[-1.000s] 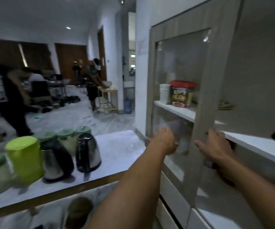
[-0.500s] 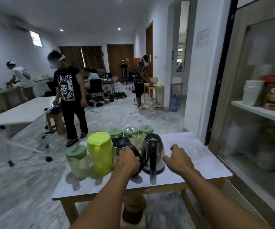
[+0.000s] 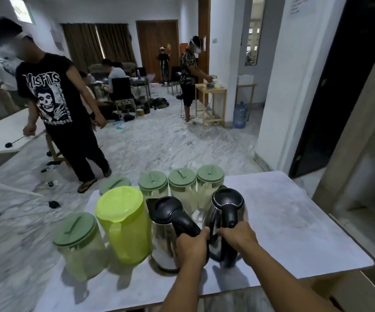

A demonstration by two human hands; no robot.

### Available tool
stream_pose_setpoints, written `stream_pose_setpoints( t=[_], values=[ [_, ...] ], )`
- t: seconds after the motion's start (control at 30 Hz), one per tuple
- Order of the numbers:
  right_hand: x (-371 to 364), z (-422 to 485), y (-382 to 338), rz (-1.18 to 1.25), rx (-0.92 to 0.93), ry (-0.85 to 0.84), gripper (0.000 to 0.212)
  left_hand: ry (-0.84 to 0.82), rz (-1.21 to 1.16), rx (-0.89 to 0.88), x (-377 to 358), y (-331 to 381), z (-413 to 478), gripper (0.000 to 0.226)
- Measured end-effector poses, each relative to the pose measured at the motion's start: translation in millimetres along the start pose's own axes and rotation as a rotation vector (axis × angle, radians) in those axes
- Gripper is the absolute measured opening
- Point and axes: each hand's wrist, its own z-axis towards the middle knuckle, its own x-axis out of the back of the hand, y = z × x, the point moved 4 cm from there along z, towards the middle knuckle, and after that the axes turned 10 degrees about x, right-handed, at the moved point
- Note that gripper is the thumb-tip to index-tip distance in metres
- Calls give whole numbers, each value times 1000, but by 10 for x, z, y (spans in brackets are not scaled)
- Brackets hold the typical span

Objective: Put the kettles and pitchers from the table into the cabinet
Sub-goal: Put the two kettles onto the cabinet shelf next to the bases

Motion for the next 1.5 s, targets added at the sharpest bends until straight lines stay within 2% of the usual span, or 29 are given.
stream_pose_setpoints(
  t=[0.17, 0.33, 0.47, 0.57, 0.7, 0.77, 0.87, 0.93, 1.0, 1.1, 1.2, 1.4, 1.5],
  values=[
    [-29, 97, 25, 119, -106, 64, 26, 50, 77, -88, 46, 96, 101, 38],
    [238, -295, -108, 204, -113, 264, 29, 25, 120, -306, 416, 468, -188, 26],
    [542, -1096, -157, 270, -187, 514, 34, -154, 131, -469, 683, 653, -746, 18],
    [940, -1802, -179, 310, -184, 752, 35, -299, 189, -558, 688, 750, -1278, 29],
    [1579, -2823, -184, 340, -157, 1010, 26, -539, 246, -693, 523, 773, -2245, 19],
    [1884, -3360, -137, 326, -168, 1128, 30, -675, 234, -738, 406, 693, -2760, 20],
    [2275, -4133, -61, 307, -163, 1268, 10, -821, 209, -739, 170, 522, -3478, 21],
    [2561, -4589, 40, 287, -179, 1374, 6, -905, 169, -727, -1, 423, -3962, 16],
    [2870, -4976, 189, 232, -194, 1458, 8, -984, 160, -728, -164, 315, -4439, 20],
    [3399, -5461, 449, 137, -246, 1592, 22, -1076, 137, -768, -462, 181, -5131, 25],
    [3964, -5831, 715, 99, -219, 1687, 30, -1117, 89, -801, -857, 137, -5765, 18],
    [5041, -6295, 1188, 23, -126, 1826, 19, -1148, 56, -837, -1719, 140, -6821, 21],
    [5490, -6329, 1382, -9, -117, 1874, 22, -1138, 26, -849, -2155, 144, -7164, 31]
  ],
)
